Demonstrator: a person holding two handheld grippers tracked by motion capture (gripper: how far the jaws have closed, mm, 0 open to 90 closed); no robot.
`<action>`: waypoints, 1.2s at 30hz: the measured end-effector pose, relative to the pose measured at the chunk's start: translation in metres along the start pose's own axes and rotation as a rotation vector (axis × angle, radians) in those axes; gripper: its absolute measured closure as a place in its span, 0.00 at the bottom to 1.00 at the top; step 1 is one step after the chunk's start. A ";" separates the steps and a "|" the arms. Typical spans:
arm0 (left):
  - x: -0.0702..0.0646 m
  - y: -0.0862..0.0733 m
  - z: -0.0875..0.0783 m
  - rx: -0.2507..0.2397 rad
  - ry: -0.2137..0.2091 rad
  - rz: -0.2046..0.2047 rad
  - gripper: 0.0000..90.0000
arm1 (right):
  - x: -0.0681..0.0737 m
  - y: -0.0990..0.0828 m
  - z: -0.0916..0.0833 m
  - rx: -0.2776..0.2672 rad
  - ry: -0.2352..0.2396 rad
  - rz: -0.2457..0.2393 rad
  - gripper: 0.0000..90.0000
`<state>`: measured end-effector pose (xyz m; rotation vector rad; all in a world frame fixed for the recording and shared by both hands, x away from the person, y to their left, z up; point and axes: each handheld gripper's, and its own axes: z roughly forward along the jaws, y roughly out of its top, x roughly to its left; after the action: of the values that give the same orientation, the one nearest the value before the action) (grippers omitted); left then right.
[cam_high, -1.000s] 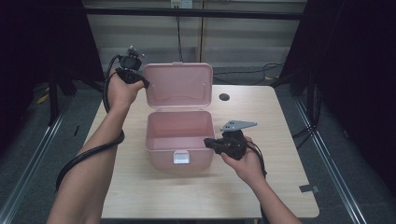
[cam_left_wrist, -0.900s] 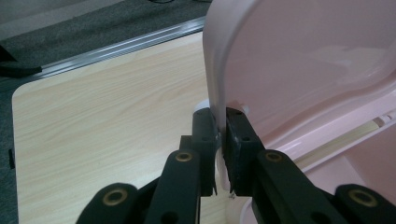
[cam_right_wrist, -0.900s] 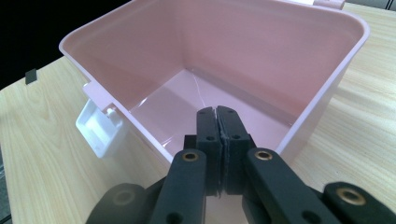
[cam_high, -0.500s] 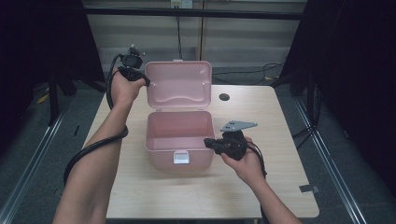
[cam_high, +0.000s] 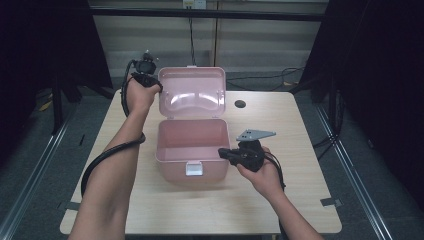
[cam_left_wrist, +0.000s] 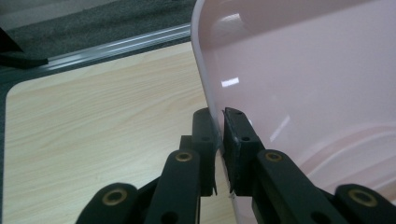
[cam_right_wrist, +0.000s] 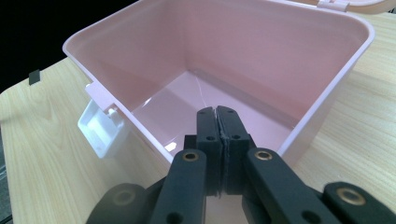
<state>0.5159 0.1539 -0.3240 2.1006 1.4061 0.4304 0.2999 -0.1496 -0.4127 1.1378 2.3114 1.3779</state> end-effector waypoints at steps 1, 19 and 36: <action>0.000 0.000 0.002 -0.001 0.001 -0.007 0.93 | 0.000 0.000 0.000 0.000 0.000 0.001 0.99; 0.007 -0.004 0.028 0.046 0.004 -0.031 0.92 | 0.000 0.002 0.004 0.022 -0.005 -0.002 0.99; 0.011 -0.013 0.046 0.063 -0.001 -0.075 0.90 | 0.000 0.002 0.004 0.022 -0.005 0.004 0.99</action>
<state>0.5359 0.1549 -0.3691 2.0901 1.5105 0.3594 0.3035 -0.1463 -0.4134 1.1517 2.3275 1.3528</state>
